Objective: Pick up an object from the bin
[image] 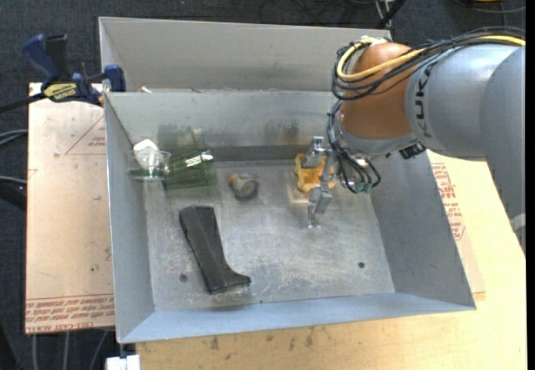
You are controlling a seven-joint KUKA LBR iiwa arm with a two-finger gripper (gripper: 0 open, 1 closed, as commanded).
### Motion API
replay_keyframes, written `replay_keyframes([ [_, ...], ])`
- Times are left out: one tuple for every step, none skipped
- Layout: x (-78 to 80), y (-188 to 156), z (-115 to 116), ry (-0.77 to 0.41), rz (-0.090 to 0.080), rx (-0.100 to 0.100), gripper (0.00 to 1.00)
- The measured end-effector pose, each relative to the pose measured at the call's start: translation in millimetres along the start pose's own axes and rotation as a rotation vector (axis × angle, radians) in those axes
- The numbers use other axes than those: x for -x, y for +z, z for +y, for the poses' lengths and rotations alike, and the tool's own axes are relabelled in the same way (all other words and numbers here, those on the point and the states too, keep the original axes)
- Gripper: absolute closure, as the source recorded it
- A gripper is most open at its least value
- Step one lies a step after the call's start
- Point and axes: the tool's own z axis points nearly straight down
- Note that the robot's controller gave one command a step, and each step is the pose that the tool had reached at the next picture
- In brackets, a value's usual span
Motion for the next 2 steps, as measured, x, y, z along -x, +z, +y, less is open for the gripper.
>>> replay_keyframes([
  [4.7, 0, -4, 0.055, 0.002, -0.001, 0.0],
  [2.3, 1, -15, 0.074, -0.003, 0.0, 0.0],
])
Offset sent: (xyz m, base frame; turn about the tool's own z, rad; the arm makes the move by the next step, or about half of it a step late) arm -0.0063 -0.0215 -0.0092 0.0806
